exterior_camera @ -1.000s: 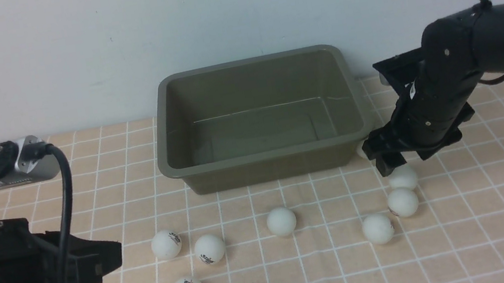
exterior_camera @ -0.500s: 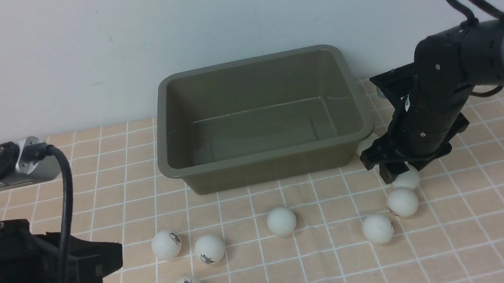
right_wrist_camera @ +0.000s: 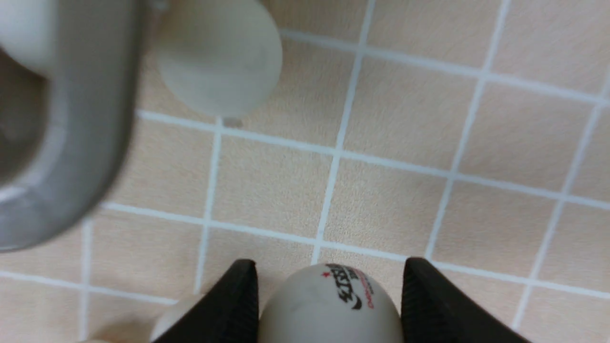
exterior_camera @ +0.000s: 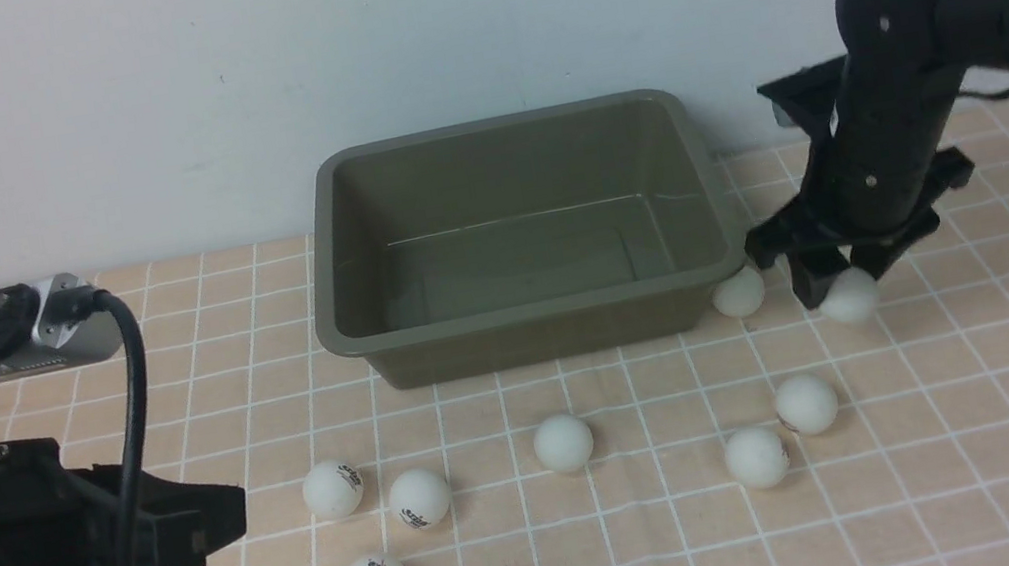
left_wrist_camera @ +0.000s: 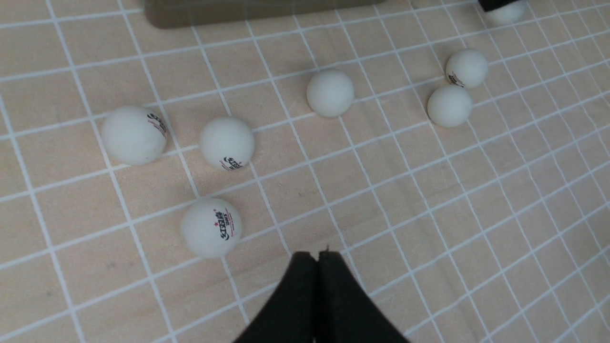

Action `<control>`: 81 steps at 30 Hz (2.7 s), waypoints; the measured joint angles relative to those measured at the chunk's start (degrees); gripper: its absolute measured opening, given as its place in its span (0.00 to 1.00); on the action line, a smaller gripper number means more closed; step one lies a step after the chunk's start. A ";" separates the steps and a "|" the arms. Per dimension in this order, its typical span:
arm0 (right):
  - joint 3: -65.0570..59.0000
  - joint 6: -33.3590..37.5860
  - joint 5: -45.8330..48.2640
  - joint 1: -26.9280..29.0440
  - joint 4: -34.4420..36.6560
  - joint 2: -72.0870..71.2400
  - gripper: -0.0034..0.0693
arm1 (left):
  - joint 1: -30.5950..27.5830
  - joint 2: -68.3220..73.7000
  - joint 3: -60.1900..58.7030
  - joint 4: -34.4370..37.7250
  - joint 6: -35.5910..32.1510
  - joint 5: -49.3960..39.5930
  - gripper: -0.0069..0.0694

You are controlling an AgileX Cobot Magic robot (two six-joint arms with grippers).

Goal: Put the table tennis balls into the box on the light coffee tablecloth.
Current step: 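Reach for and grasp a ping pong ball on the table, then release the ping pong ball into the bin and lift the gripper away, then reach for and grasp a ping pong ball on the table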

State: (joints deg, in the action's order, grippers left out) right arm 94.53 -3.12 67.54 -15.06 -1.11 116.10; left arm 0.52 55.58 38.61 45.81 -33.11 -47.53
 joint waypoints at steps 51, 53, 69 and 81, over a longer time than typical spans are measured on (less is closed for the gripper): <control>9.14 3.99 4.14 -6.60 -2.42 -9.89 0.81 | 0.00 0.00 0.00 0.00 0.00 0.00 0.00; 3.40 3.80 4.15 -6.60 -2.49 -10.91 0.81 | 0.00 0.00 0.00 0.00 0.00 0.00 0.00; -22.85 3.12 -15.85 -6.60 1.11 -10.98 0.81 | 0.00 0.00 0.00 0.00 -0.18 0.00 0.00; -23.97 3.12 -20.16 -6.60 1.11 -8.69 0.78 | 0.00 0.00 0.00 0.00 -0.18 -1.32 0.00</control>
State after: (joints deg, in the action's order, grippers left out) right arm 70.56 0.00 47.38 -21.67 0.00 107.41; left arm 0.52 55.58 38.61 45.81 -33.29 -48.85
